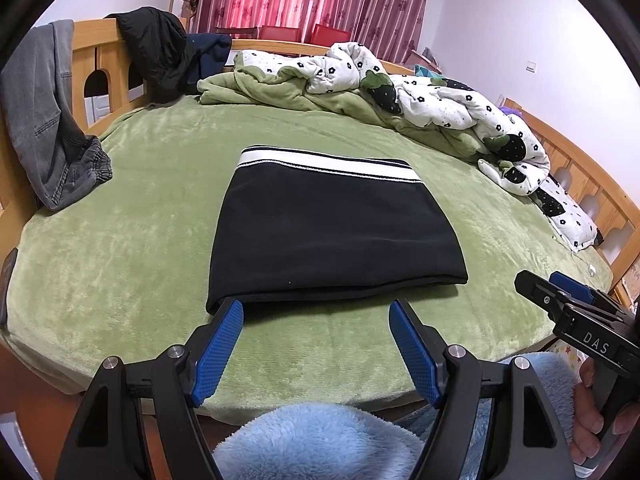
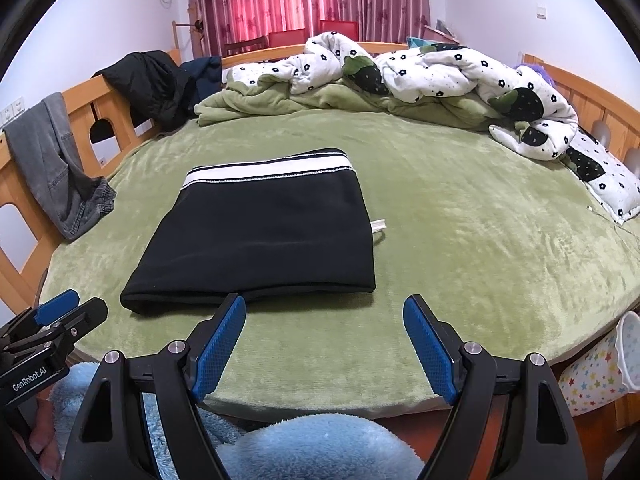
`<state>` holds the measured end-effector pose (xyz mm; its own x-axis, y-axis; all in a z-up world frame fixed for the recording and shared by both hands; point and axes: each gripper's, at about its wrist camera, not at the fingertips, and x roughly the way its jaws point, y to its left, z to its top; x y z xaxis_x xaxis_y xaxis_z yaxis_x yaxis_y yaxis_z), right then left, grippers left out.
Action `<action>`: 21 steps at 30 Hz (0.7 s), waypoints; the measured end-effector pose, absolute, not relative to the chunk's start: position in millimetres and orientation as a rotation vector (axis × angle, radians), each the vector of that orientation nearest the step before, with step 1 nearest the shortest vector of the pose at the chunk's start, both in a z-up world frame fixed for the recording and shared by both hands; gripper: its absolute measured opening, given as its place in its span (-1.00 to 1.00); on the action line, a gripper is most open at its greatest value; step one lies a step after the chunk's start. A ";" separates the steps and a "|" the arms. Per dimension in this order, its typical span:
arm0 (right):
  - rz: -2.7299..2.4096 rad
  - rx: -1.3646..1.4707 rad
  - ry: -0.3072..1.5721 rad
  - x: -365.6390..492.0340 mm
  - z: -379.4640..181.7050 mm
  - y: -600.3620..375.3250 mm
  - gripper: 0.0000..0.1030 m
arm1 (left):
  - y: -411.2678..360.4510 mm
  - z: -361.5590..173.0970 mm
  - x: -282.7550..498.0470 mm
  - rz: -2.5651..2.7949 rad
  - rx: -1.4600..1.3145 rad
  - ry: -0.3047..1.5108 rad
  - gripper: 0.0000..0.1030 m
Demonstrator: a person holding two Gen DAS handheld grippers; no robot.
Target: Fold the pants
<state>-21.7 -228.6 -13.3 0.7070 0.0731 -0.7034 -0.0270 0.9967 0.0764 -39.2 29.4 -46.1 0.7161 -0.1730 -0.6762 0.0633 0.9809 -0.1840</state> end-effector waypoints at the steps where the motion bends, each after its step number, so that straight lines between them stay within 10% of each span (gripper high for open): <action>1: 0.054 0.060 0.784 -21.6 -13.4 -228.8 0.56 | 29.5 -46.3 -39.0 -0.133 -0.155 0.763 0.43; 21: 0.053 0.047 0.782 -21.5 -13.2 -231.5 0.56 | 30.1 -47.0 -39.2 -0.133 -0.159 0.763 0.43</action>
<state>-21.5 -231.5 -13.2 0.7086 0.0647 -0.7027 -0.0301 0.9977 0.0615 -39.2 30.1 -47.0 0.7152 -0.1773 -0.6761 0.0618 0.9796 -0.1915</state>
